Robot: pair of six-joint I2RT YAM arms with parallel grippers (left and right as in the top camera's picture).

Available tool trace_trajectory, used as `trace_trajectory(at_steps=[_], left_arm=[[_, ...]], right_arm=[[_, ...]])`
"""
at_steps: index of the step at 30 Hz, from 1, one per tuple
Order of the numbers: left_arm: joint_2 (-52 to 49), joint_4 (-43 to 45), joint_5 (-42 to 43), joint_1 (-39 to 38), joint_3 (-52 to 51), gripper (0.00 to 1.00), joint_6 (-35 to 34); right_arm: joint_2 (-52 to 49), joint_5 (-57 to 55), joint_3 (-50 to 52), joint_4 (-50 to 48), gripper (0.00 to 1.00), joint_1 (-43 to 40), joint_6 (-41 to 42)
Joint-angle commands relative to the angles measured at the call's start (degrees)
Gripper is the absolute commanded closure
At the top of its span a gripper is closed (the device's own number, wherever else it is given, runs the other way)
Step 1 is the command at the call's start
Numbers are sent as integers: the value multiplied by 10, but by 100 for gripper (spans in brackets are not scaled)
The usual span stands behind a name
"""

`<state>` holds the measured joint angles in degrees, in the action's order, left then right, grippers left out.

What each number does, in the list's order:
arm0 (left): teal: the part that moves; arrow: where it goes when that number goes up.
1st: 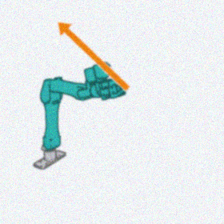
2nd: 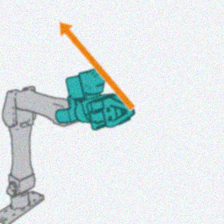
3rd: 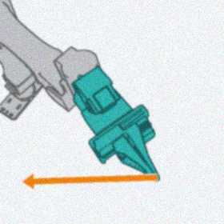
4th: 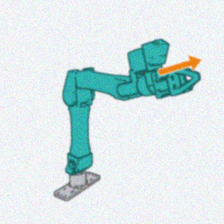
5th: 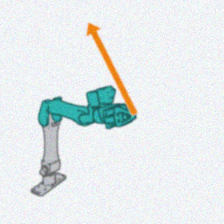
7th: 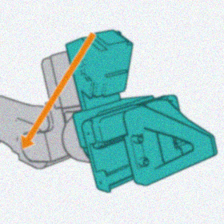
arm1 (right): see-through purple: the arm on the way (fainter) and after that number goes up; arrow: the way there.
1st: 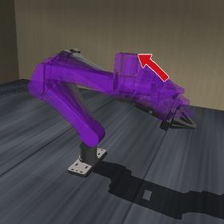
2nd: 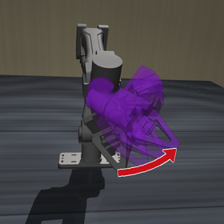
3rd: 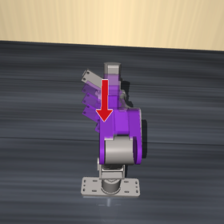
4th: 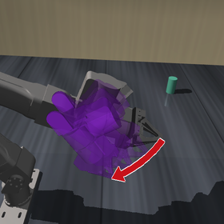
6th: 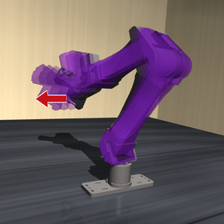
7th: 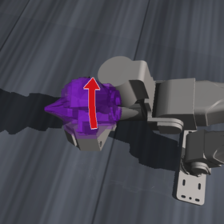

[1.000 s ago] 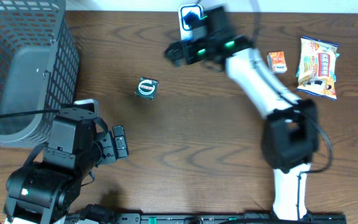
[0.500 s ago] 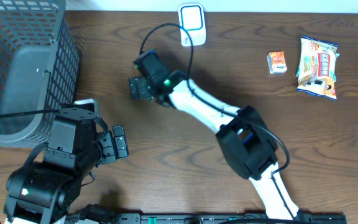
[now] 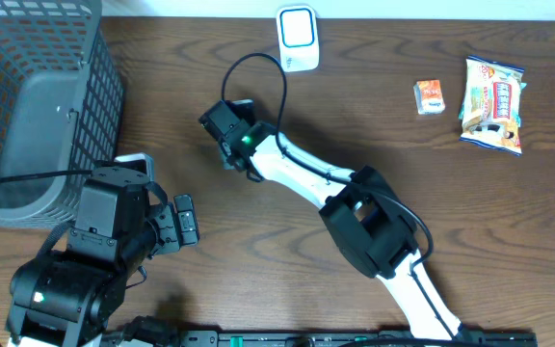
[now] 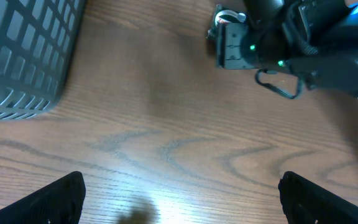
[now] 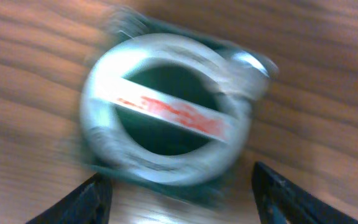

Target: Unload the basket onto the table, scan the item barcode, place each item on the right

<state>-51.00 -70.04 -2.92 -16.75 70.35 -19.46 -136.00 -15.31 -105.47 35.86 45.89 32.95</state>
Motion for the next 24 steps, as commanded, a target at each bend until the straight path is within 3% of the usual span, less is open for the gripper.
trace_trajectory(at_steps=[1,7,12,16,24], left_arm=[[2,0,-1,1,0,3,1],[2,0,-1,1,0,3,1],[2,0,-1,1,0,3,1],[2,0,-1,1,0,3,1],[2,0,-1,1,0,2,1]], right_arm=[[6,-47,2,55,31,-26,7],[64,-35,2,116,32,-36,-80],[106,33,2,21,33,-36,-80],[99,41,2,-62,22,-36,-79],[41,20,2,-120,18,-36,-17]])
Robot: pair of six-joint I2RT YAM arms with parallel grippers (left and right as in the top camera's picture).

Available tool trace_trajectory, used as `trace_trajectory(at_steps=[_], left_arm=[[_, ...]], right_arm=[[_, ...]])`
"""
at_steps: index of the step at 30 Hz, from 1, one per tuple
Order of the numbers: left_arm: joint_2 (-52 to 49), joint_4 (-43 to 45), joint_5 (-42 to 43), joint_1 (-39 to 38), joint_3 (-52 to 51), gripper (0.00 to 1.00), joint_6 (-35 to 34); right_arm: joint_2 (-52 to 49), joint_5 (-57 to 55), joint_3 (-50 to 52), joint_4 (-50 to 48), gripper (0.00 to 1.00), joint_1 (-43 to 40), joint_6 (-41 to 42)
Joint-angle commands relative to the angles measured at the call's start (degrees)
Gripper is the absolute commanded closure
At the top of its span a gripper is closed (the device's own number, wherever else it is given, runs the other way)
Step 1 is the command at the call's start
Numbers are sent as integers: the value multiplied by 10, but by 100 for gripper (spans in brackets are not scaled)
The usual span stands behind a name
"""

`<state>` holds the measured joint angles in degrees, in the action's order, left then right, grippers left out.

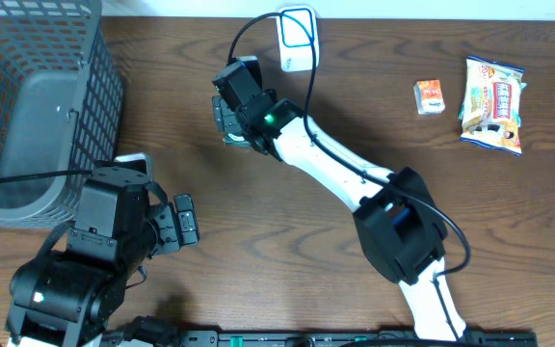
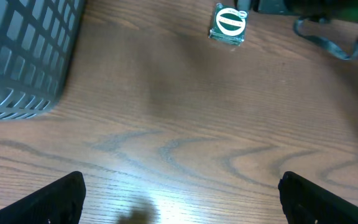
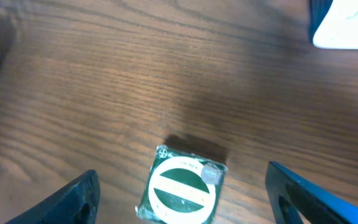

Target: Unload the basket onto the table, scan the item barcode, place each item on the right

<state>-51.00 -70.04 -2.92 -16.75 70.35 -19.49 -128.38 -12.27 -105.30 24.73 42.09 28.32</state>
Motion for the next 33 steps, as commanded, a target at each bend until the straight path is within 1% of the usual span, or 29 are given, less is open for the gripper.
trace_trajectory(at_steps=[1,4,5,9,12,15,18,24,26,28,29,31,33], left_arm=[[2,0,-1,1,0,2,1],[2,0,-1,1,0,2,1],[2,0,-1,1,0,2,1],[2,0,-1,1,0,2,1],[2,0,-1,1,0,2,1],[2,0,-1,1,0,2,1],[2,0,-1,1,0,2,1],[2,0,-1,1,0,2,1],[2,0,-1,1,0,2,1],[2,0,-1,1,0,2,1],[2,0,-1,1,0,2,1],[2,0,-1,1,0,2,1],[2,0,-1,1,0,2,1]], right_arm=[[-45,-4,0,-17,18,2,29],[-68,17,0,-28,18,2,29],[-72,17,0,-26,20,3,29],[-82,-13,0,-10,20,15,29],[-85,-42,0,0,23,21,29],[-86,-47,0,18,32,22,27],[-86,-49,0,44,31,21,27],[-71,-50,0,136,34,16,2],[-59,-50,0,177,37,10,-17],[-43,-51,0,219,44,3,-51],[-33,-56,0,242,46,-1,-68],[-10,-82,0,287,47,-10,-88],[9,-104,0,321,46,-22,-87]])
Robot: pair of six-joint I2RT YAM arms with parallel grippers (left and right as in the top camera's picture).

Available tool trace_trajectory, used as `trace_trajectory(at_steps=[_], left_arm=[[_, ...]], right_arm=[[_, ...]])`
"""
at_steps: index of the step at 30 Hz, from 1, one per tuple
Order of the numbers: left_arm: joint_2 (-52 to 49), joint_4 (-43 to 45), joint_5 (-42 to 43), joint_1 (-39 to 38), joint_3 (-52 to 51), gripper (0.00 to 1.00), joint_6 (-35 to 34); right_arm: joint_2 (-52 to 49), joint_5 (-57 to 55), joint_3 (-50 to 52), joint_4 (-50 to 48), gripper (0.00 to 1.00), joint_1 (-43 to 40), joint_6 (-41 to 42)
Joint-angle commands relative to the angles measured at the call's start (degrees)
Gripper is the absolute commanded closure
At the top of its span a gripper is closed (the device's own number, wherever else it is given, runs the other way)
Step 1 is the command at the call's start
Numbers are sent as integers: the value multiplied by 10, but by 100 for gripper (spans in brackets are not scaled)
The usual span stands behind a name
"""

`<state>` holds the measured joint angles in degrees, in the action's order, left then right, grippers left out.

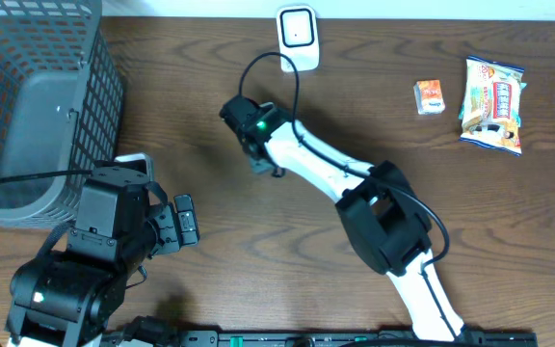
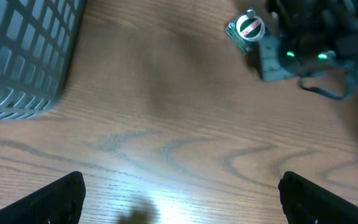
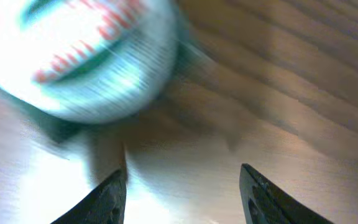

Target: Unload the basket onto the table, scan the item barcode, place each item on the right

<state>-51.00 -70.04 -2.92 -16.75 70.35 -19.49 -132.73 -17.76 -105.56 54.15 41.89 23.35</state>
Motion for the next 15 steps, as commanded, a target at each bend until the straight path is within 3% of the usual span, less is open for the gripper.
trace_trajectory(at_steps=[1,5,9,11,13,14,15], left_arm=[[2,0,-1,1,0,3,1],[2,0,-1,1,0,2,1],[2,0,-1,1,0,2,1],[2,0,-1,1,0,2,1],[2,0,-1,1,0,2,1],[2,0,-1,1,0,2,1],[2,0,-1,1,0,2,1]], right_arm=[[64,-54,2,43,46,-28,-37],[115,10,2,58,44,-72,-37],[138,212,2,-30,37,-106,-37],[133,259,3,-75,45,-111,-25],[125,304,3,-122,43,-111,35],[122,328,3,-141,31,-110,61],[117,362,3,-158,12,-107,90]])
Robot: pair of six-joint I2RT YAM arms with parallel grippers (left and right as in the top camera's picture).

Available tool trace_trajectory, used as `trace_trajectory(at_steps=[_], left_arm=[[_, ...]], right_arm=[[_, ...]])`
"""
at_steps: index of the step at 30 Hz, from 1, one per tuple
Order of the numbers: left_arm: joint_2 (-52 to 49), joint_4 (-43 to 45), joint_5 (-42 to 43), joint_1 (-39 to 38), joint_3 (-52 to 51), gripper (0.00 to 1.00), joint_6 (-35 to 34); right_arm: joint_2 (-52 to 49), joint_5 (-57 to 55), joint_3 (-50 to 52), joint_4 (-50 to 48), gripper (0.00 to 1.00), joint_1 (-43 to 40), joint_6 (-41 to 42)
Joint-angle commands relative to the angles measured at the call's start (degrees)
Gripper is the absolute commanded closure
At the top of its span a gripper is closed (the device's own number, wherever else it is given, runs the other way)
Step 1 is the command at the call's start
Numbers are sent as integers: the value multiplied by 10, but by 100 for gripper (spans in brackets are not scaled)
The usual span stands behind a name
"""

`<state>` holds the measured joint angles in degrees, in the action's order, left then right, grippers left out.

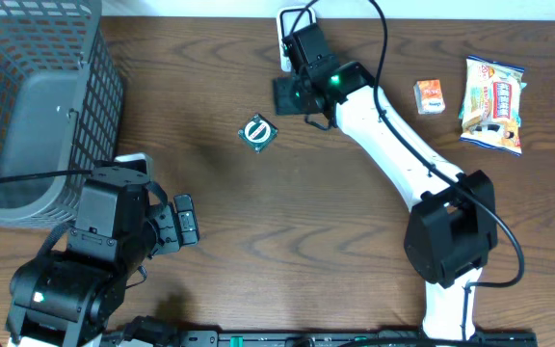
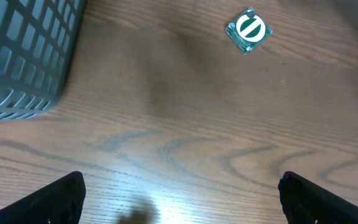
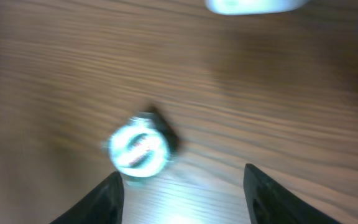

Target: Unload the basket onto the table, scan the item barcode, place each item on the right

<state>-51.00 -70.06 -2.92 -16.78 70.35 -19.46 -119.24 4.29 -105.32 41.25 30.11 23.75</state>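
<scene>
The item, a small green square pack with a white round face (image 1: 256, 132), lies flat on the brown table, free of both grippers. It also shows in the left wrist view (image 2: 248, 29) and, blurred, in the right wrist view (image 3: 138, 151). My right gripper (image 1: 289, 94) hangs open above the table, behind and to the right of the item, its fingers (image 3: 107, 199) empty. The white scanner (image 1: 295, 27) stands at the back edge, partly hidden by the right arm; its edge shows (image 3: 253, 5). My left gripper (image 1: 186, 220) is open near the front left, fingers (image 2: 55, 199) wide apart.
A grey wire basket (image 1: 32, 96) fills the back left corner, its wall showing in the left wrist view (image 2: 17, 56). A small orange box (image 1: 430, 96) and a snack bag (image 1: 494, 104) lie at the back right.
My right gripper was down close at the item; now it is raised and further back right, near the scanner. The item lies flat on the table in about the same spot. The left arm is unmoved.
The right gripper was open close over the item. Then it was back near the scanner with the item lying on the table. Then it was down at the item again, which stood tilted and a little further right. Now the gripper is away and empty.
</scene>
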Motion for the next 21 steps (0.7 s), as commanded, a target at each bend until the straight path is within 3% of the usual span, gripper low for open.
trace_trajectory(at_steps=[1,2,4,5,6,7,9,14,21], left_arm=[[2,1,-1,1,0,2,1],[2,1,-1,1,0,2,1],[2,1,-1,1,0,2,1],[2,1,-1,1,0,2,1],[2,1,-1,1,0,2,1],[2,1,-1,1,0,2,1],[2,1,-1,1,0,2,1],[2,1,-1,1,0,2,1],[2,1,-1,1,0,3,1]], right_arm=[[-20,165,0,-39,1,14,104],[-24,173,0,-57,2,19,119],[-30,152,0,-94,20,29,140],[-35,121,0,-110,24,36,155],[-36,88,0,-116,19,42,174],[-41,45,0,-117,7,49,201],[-47,-40,0,-100,1,61,268],[-82,-130,0,-71,1,84,392],[-157,-126,0,-80,1,94,395]])
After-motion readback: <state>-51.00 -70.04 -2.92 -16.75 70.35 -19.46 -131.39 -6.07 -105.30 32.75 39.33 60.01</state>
